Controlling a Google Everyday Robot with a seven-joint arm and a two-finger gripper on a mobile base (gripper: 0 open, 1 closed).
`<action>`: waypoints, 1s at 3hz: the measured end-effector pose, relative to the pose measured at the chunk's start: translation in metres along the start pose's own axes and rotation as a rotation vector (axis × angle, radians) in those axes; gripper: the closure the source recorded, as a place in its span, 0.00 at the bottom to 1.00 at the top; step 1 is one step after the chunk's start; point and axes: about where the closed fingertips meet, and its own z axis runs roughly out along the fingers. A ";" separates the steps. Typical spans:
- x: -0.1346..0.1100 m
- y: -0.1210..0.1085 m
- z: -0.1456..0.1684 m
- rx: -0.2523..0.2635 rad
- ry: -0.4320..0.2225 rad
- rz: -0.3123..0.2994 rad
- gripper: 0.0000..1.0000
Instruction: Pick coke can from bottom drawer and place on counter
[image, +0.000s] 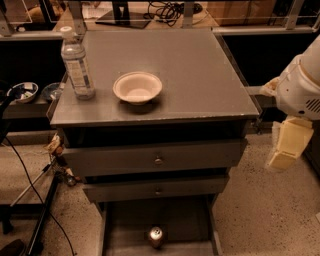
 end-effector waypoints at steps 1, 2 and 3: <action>-0.003 0.003 -0.004 0.023 0.001 -0.011 0.00; -0.002 0.032 0.011 0.007 0.005 -0.010 0.00; 0.002 0.069 0.045 -0.050 -0.008 0.003 0.00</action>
Offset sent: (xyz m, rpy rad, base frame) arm -0.0614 0.0182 -0.0572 -0.0145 0.0552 0.0081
